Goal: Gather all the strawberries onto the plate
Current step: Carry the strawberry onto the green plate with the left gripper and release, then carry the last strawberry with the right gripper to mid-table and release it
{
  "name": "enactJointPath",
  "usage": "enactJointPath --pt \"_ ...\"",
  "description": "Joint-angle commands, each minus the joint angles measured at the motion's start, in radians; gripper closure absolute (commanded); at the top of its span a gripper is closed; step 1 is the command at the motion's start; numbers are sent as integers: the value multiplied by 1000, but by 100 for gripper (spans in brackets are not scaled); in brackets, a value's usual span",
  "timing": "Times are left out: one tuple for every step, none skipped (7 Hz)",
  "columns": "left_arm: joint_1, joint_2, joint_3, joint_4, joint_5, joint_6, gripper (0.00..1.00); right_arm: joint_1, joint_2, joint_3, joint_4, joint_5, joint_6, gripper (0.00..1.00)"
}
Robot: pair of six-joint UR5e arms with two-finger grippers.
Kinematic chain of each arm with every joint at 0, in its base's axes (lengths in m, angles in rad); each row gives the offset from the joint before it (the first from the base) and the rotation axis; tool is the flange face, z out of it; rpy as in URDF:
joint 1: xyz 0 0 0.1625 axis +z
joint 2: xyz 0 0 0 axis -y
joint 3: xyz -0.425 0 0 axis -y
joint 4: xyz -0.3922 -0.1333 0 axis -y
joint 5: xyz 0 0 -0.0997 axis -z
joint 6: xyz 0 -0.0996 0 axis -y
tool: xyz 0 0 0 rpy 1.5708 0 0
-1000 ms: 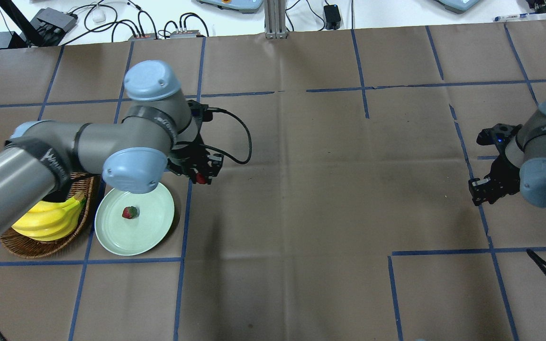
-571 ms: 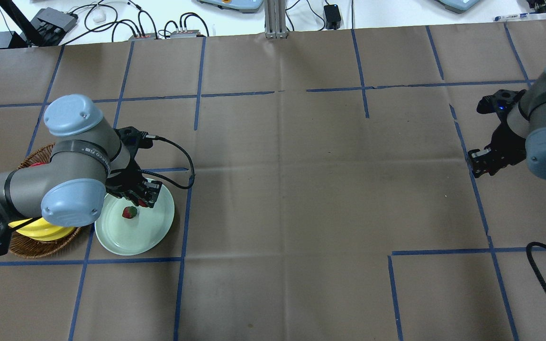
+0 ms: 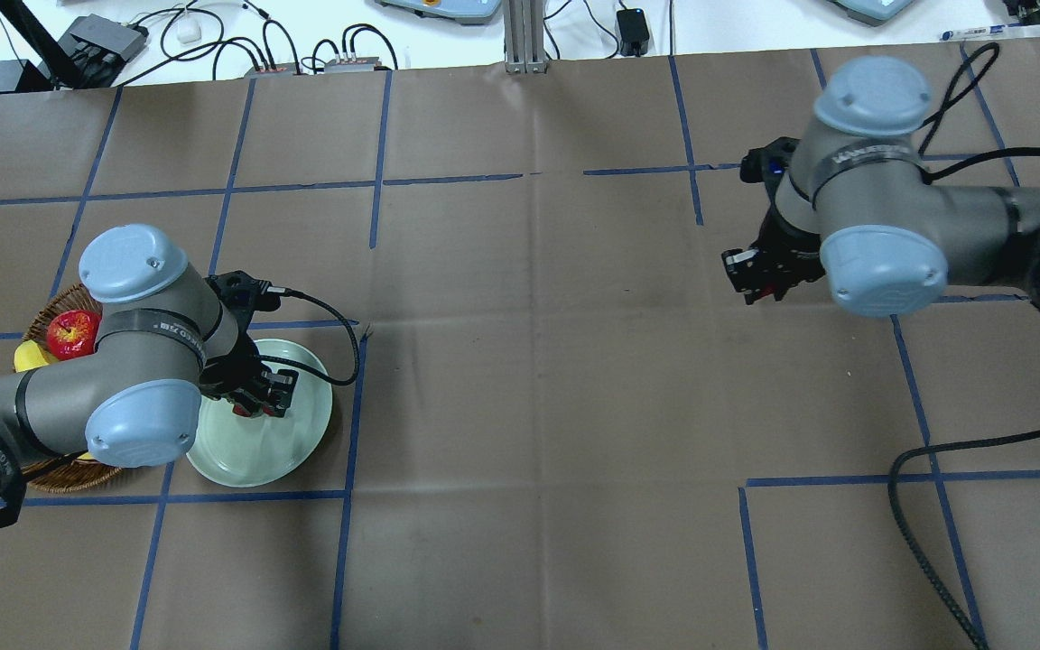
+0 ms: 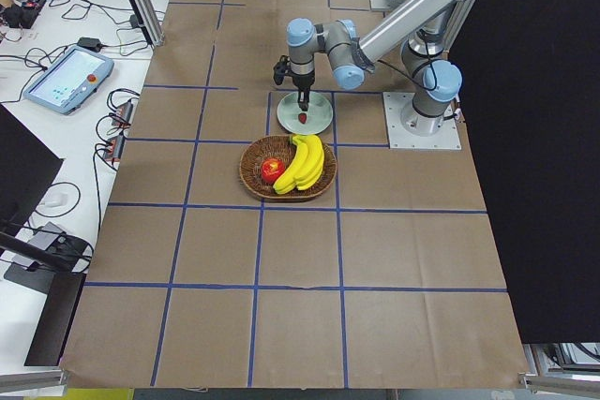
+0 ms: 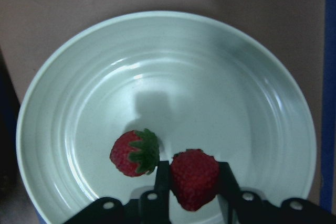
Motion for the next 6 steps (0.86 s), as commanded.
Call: enactJointPath --pt "2 8 4 2 -1 -1 7 195 89 -85 -1 64 228 96" --pt "2 11 12 2 -1 -1 5 258 123 -97 -12 85 297 96" --pt "0 14 36 -10 -2 -2 3 308 147 -99 -23 97 359 96" --pt "0 3 58 -27 -10 -7 2 345 169 -98 -62 111 415 96" --pt "-7 0 63 -31 -16 -18 2 371 193 -98 -96 117 452 96" --pt "-9 0 66 -31 -33 -18 1 379 206 -96 -100 120 453 89"
